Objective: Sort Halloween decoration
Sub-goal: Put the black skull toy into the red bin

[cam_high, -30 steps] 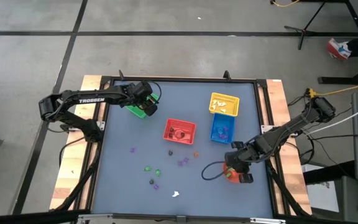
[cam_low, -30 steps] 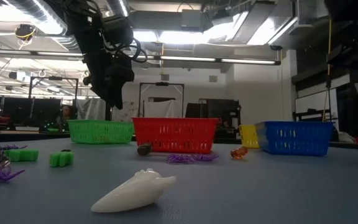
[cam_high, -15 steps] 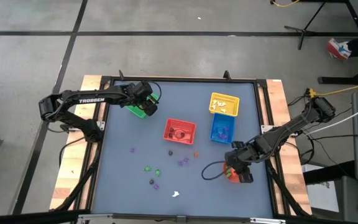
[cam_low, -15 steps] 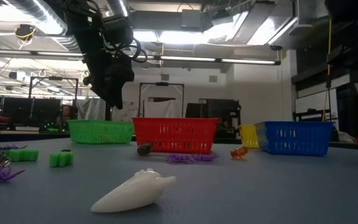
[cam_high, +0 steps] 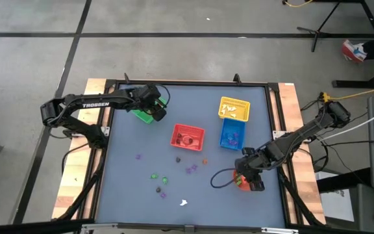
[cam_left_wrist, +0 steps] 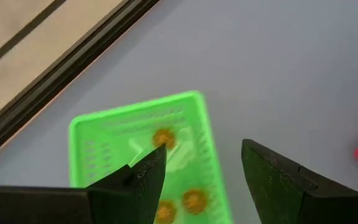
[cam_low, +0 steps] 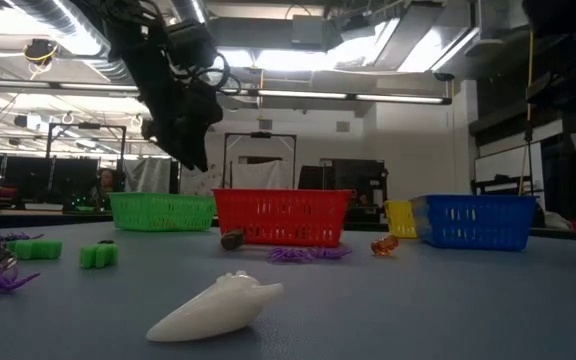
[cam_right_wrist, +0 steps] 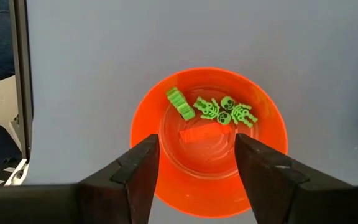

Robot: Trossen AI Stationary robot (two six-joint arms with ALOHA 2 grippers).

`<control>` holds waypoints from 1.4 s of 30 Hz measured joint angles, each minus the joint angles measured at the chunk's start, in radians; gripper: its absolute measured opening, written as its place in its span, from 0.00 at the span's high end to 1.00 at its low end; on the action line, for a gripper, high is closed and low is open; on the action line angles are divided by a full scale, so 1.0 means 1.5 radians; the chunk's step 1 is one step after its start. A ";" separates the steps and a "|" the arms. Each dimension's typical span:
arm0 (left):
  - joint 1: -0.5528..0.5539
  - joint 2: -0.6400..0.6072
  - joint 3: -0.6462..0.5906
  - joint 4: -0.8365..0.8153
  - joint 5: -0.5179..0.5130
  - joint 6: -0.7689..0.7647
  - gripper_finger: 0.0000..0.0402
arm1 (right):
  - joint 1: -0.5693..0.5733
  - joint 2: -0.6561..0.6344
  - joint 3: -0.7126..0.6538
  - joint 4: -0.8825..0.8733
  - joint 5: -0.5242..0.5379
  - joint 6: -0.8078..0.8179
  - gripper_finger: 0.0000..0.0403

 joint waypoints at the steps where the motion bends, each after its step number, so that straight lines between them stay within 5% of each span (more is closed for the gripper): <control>1: 0.000 0.000 0.000 0.011 0.013 0.000 0.52 | 0.000 0.000 0.000 0.000 0.000 0.000 0.48; 11: -0.016 0.000 0.000 0.174 0.270 -0.001 0.52 | 0.000 0.000 0.000 0.008 0.000 0.000 0.48; 15: -0.062 0.000 0.000 0.238 0.321 0.000 0.52 | 0.000 0.000 0.000 0.010 0.000 0.000 0.48; 24: -0.224 0.000 0.000 0.272 0.289 0.004 0.52 | 0.000 0.000 0.000 0.010 0.000 0.000 0.48; 42: -0.482 0.103 0.000 0.283 0.033 0.001 0.52 | 0.000 0.000 0.000 0.024 0.003 0.000 0.48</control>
